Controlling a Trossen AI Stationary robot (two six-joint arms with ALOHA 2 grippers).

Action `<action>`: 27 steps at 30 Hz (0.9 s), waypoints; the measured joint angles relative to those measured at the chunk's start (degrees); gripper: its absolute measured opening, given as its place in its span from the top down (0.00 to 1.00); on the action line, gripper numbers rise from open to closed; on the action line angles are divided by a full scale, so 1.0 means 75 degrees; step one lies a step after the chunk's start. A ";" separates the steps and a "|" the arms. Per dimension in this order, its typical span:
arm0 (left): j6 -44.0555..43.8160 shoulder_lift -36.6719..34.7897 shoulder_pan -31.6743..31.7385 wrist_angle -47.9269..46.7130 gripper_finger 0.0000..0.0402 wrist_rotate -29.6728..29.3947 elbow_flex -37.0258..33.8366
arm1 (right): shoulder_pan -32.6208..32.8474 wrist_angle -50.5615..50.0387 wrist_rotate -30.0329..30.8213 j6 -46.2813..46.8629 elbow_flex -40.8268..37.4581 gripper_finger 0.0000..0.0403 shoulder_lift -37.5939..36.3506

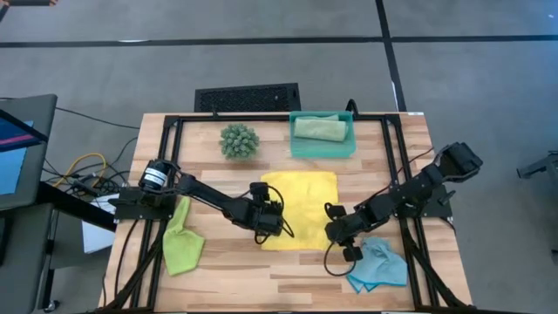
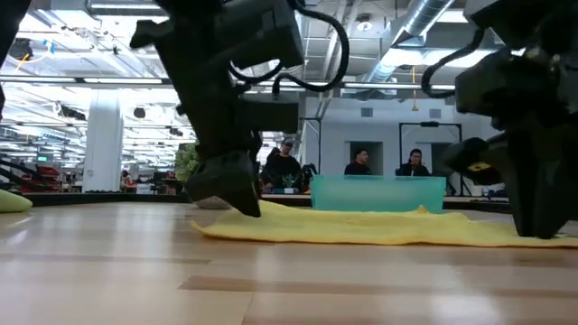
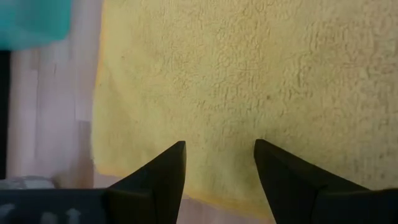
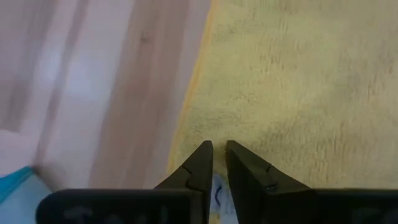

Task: Roll microfiber towels into tight, uniform cylinder then place into a basket
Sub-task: Roll the yellow microfiber cloth

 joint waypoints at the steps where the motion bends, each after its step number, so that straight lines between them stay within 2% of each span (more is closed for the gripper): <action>1: -0.0017 0.0000 -0.0052 -0.0097 0.54 -0.0036 0.0124 | 0.0040 0.0112 0.0003 -0.0049 0.0012 0.82 -0.0120; 8: 0.0436 0.0000 -0.0479 -0.0343 0.54 -0.0096 0.0467 | 0.0336 0.0154 0.0581 -0.0263 0.0017 0.82 -0.0422; 14: 0.1113 0.0000 -0.0817 -0.0340 0.54 0.1184 0.0467 | 0.0248 0.0176 0.0608 -0.0257 0.0014 0.82 -0.0188; 22: 0.0826 -0.0007 -0.1549 -0.0294 0.54 0.1287 0.0467 | -0.0040 0.1166 0.0599 -0.0226 0.0020 0.82 -0.0148; 27: 0.0912 -0.0020 -0.1946 0.0207 0.54 0.1959 0.0397 | -0.0083 0.1666 0.0572 -0.0127 0.0026 0.82 -0.0151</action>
